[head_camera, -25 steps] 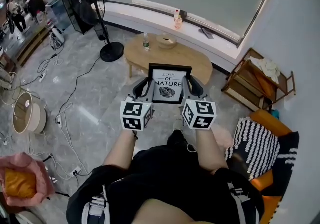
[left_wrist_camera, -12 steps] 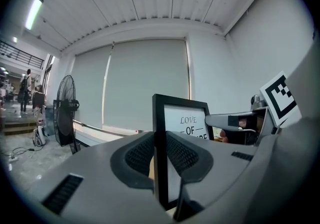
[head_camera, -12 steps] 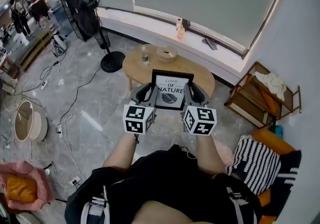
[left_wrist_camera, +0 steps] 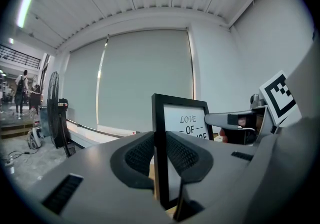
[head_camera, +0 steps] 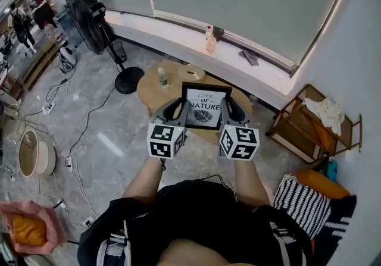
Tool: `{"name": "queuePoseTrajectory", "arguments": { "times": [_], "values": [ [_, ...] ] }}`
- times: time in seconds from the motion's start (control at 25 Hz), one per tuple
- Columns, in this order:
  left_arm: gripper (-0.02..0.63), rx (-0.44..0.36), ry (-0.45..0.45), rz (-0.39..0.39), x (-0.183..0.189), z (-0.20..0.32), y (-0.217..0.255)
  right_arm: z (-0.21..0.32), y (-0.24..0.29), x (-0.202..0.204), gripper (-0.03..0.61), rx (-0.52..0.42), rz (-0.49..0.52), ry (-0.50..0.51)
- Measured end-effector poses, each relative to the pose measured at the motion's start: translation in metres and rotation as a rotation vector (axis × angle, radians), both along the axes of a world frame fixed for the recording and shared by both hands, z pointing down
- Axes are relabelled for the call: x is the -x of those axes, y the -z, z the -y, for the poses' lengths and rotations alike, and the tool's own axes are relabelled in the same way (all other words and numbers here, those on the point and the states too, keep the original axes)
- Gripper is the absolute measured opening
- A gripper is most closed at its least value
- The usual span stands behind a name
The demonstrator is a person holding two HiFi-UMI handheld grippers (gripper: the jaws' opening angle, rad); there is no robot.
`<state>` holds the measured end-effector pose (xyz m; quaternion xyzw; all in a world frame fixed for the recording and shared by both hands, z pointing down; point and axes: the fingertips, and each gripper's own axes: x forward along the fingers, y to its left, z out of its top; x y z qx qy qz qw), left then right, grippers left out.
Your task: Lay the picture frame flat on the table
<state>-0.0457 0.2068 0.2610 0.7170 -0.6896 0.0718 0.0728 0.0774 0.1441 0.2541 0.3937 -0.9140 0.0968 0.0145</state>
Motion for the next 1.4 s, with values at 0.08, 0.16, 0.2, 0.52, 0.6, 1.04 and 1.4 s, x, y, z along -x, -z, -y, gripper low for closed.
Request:
{"name": "queuePoseTrajectory", "arguments": {
  "times": [0.08, 0.16, 0.2, 0.52, 0.6, 1.04, 1.4],
  "values": [
    [0.086, 0.004, 0.005, 0.000, 0.000, 0.026, -0.002, 0.027, -0.002, 0.000, 0.091, 0.008, -0.001, 0.008],
    [0.086, 0.012, 0.013, -0.005, 0.000, 0.049, -0.005, 0.051, -0.006, 0.002, 0.091, 0.017, -0.009, 0.018],
    [0.086, 0.018, 0.016, -0.009, 0.001, 0.059, -0.008, 0.062, -0.009, 0.002, 0.091, 0.022, -0.013, 0.022],
    [0.086, 0.061, 0.013, -0.029, 0.014, 0.127, -0.036, 0.129, -0.036, 0.016, 0.091, 0.066, -0.033, 0.030],
    [0.086, 0.066, 0.004, -0.037, 0.022, 0.144, -0.041, 0.147, -0.040, 0.023, 0.091, 0.073, -0.039, 0.021],
    [0.086, 0.093, -0.116, -0.068, 0.114, 0.260, -0.060, 0.247, -0.055, 0.109, 0.091, 0.086, -0.091, -0.093],
    [0.086, 0.204, -0.305, -0.102, 0.180, 0.360, -0.103, 0.325, -0.101, 0.168, 0.092, 0.222, -0.138, -0.245]
  ]
}}
